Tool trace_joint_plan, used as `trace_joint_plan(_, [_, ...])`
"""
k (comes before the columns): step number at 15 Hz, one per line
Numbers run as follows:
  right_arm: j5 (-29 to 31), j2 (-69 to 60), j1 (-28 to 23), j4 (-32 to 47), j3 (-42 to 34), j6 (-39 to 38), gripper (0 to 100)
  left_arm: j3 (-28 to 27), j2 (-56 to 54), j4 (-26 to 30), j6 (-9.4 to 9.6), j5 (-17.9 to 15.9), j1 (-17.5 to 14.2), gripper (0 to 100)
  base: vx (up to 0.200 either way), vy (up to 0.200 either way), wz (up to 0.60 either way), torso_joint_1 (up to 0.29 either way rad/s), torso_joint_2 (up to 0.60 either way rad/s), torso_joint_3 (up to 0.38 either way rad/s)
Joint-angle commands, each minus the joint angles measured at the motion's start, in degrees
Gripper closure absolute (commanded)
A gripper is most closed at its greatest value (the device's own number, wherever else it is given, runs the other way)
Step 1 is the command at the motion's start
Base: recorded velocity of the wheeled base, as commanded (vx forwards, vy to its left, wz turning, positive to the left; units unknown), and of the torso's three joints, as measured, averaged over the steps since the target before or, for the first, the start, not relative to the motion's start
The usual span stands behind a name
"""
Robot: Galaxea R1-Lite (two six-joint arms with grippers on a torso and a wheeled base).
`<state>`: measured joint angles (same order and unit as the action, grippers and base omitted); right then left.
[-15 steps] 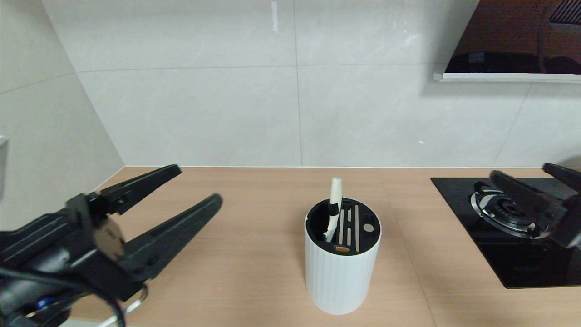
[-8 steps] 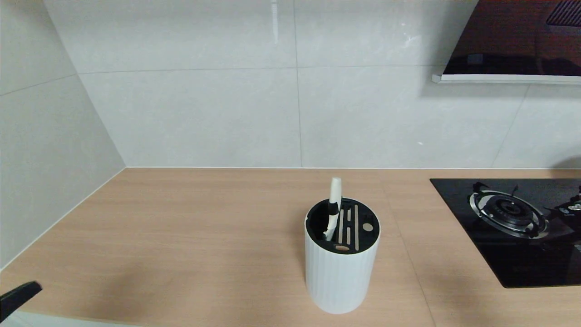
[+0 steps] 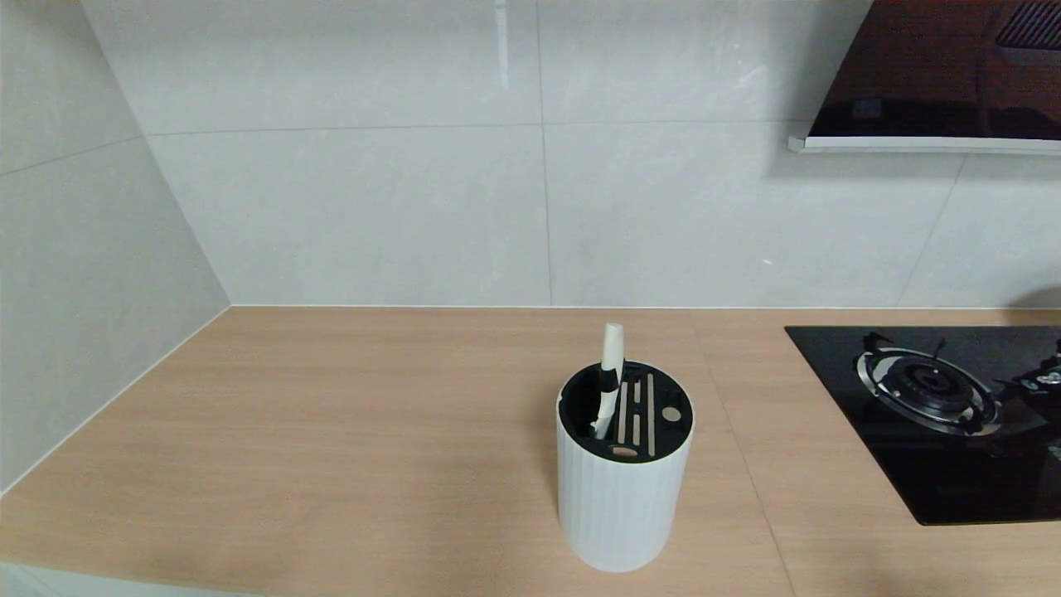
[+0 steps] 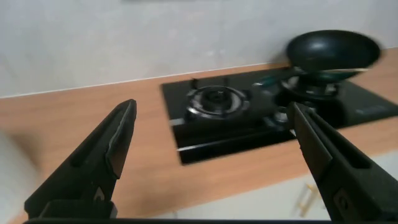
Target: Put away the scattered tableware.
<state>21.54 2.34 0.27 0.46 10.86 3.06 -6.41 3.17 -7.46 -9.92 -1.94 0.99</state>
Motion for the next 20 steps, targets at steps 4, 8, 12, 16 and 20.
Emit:
trace_joint_plan(4, [-2.29, -2.25, -0.62, -3.28, -10.77, -4.82, 0, 6.32, -3.17, 5.79, 8.52, 8.62, -1.60, 0, 0.000, 0.000, 0.00, 0.000, 0.00, 0.000])
trace_joint_plan(8, [-12.22, -2.25, -0.62, -2.57, -10.69, -7.37, 0, 6.41, -3.17, 7.46, 11.68, 5.28, -1.60, 0, 0.000, 0.000, 0.00, 0.000, 0.00, 0.000])
trace_joint_plan(12, [-18.90, -2.25, -0.62, -0.20, -10.69, -1.92, 0, 6.41, -3.17, 7.20, 9.48, 4.66, -1.60, 0, 0.000, 0.000, 0.00, 0.000, 0.00, 0.000])
trace_joint_plan(16, [-18.73, -2.25, -0.62, -0.38, -10.69, -5.17, 0, 6.41, -3.17, 7.20, 9.40, 4.66, -1.60, 0, 0.000, 0.000, 0.00, 0.000, 0.00, 0.000])
trace_joint_plan(20, [-18.99, -2.25, -0.62, -0.38, -10.69, -5.08, 0, 6.41, -3.17, 7.20, 9.40, 4.66, -1.60, 0, 0.000, 0.000, 0.00, 0.000, 0.00, 0.000])
